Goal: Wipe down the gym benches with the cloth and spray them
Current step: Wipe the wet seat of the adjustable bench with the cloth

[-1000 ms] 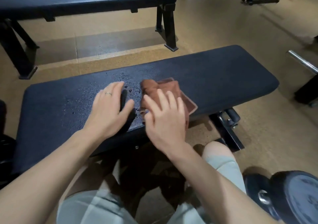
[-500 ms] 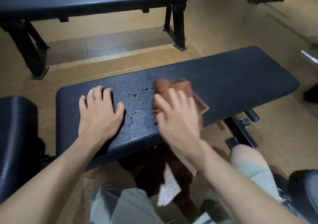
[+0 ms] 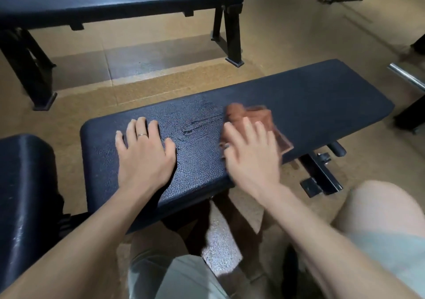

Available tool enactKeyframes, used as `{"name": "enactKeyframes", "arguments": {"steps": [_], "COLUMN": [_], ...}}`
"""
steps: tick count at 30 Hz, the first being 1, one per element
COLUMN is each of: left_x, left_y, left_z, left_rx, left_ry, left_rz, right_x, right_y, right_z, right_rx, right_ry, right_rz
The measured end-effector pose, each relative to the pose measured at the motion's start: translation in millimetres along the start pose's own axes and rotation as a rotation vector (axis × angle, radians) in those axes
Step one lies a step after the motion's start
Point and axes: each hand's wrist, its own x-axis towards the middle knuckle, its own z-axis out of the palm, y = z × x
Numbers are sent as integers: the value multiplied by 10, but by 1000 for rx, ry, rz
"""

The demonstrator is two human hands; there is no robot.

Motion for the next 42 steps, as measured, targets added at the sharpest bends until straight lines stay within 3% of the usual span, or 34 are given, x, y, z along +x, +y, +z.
{"name": "enactKeyframes", "arguments": {"steps": [3, 7, 11, 13, 19, 22, 28, 32, 39, 42], "left_x": [-4, -16, -13, -7, -13, -7, 6, 1, 25, 23], "left_y": [-15, -46, -42, -31, -20, -21, 9, 6, 7, 16], "left_z": [5, 2, 12, 22, 4, 2, 3, -33, -25, -17], "left_rx": [21, 5, -6, -5, 20, 36, 35, 24, 26, 27], "left_ry": [-9, -27, -11, -13, -18, -20, -20, -9, -16, -9], "left_rz": [2, -3, -6, -12, -20, -30, -43, -37, -41, -48], "right_x": [-161, 330, 1028, 1124, 1076, 1309, 1433, 1683, 2180, 2195], "right_y": [-579, -364, 294, 185, -870, -1010, -948, -629, 1048, 885], "right_z": [79, 73, 23, 40, 101, 49, 219, 198, 26, 72], "right_rx": [139, 173, 35, 28, 152, 112, 125, 93, -24, -7], "right_ry": [8, -74, -82, -103, -176, -260, -148, -76, -16, -58], "right_rz": [-245, -380, -122, -9, -296, -307, -379, -267, 49, 159]}}
